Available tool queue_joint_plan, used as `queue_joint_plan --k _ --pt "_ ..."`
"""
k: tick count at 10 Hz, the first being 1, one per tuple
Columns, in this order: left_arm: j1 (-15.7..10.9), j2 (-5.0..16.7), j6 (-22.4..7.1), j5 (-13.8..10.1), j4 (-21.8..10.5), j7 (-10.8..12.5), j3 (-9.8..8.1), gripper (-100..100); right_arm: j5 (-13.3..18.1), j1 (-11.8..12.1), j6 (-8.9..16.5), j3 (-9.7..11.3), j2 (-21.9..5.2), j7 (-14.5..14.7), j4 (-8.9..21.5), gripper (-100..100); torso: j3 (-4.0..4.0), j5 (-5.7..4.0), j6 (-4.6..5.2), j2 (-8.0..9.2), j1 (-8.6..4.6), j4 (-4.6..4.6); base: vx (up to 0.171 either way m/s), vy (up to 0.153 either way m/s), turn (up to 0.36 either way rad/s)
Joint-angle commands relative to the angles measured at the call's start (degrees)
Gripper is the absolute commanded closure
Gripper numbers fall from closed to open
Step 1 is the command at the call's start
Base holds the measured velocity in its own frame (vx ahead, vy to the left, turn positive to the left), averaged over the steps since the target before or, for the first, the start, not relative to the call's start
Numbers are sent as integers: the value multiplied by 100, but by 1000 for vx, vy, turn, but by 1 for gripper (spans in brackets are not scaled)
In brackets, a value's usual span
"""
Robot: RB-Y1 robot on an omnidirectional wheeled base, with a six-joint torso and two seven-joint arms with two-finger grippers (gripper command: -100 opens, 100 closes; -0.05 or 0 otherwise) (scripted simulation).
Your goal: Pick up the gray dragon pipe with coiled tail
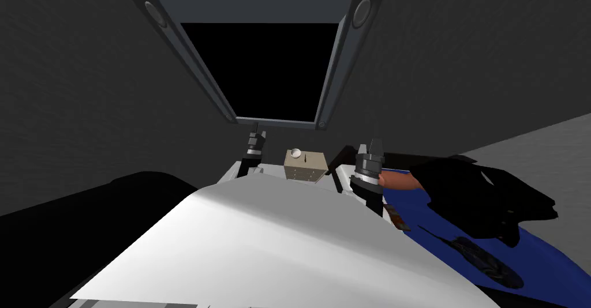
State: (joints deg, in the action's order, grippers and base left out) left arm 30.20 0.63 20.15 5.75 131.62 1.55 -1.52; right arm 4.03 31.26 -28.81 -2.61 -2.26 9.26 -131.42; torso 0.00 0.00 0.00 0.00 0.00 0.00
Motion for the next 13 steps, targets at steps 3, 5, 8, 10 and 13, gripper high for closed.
queue_joint_plan --k 3,5,8,10,13 --pt "-1 0 0 0 0 0 1 0 -112 157 259 133 -238 -75 268 -100 13 0 -2 24 1 5 -62 5 256" --pt "-1 0 0 0 0 0 1 0 -204 277 459 238 -379 -134 490 -100 15 1 -2 27 2 6 -72 12 369" --pt "-2 0 0 0 0 0 1 0 -383 519 824 430 -613 -242 913 -100 22 3 -5 37 10 8 -100 37 408" --pt "0 0 0 0 0 0 -1 0 -452 614 957 500 -695 -282 1095 -100 19 1 5 31 3 8 -58 31 139" --pt "0 0 0 0 0 0 0 0 -603 817 1233 647 -864 -365 1438 -100 15 1 2 24 2 6 -58 36 339"
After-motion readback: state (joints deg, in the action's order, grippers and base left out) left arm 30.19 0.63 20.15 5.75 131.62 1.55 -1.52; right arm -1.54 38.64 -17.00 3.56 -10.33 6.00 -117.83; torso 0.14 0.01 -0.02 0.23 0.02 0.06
